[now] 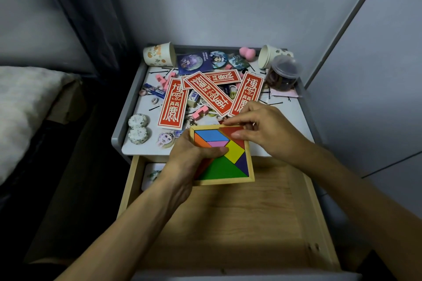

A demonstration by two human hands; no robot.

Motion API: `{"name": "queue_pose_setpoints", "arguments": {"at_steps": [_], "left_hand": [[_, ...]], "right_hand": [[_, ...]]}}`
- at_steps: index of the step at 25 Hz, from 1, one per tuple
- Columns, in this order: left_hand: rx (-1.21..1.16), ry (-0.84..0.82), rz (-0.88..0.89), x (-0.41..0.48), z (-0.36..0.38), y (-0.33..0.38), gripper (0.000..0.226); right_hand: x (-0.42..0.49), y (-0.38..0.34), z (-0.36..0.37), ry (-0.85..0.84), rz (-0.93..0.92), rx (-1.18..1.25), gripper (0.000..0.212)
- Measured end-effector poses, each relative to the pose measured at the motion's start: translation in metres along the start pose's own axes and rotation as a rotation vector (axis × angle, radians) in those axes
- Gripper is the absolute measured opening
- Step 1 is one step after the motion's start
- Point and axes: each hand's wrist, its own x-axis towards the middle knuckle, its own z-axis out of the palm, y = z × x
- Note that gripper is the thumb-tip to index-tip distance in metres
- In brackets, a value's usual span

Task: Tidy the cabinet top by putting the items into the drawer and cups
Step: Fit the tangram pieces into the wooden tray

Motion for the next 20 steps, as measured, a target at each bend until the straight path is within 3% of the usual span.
{"name": "queue_pose_setpoints", "arguments": {"at_steps": [4, 10, 13, 16, 20], "left_hand": [[-0.01, 0.024, 0.009, -0.001, -0.001, 0.002, 0.056], [-0.023, 0.028, 0.005, -0.008, 0.0, 0.01, 0.048], [0.0, 0.007, -0.032, -0.007, -0.009, 0.014, 0.054], [0.168, -0.003, -0.01, -0.005, -0.024, 0.014, 0.057], [0.221, 0.049, 0.033, -0.006, -0.037, 0.017, 0.051]], "right_hand": [[-0.001, 0.0, -0.002, 0.041, 0.1, 0.025, 0.039], [-0.003, 0.001, -0.002, -0.127, 0.36, 0.497, 0.016], [-0.003, 0.002, -0.002, -0.034, 0.376, 0.651, 0.009], [-0.003, 0.004, -0.002, 0.016, 0.403, 0.697, 0.011], [-0.006, 0.0, 0.004, -0.166, 0.422, 0.713, 0.02]]}}
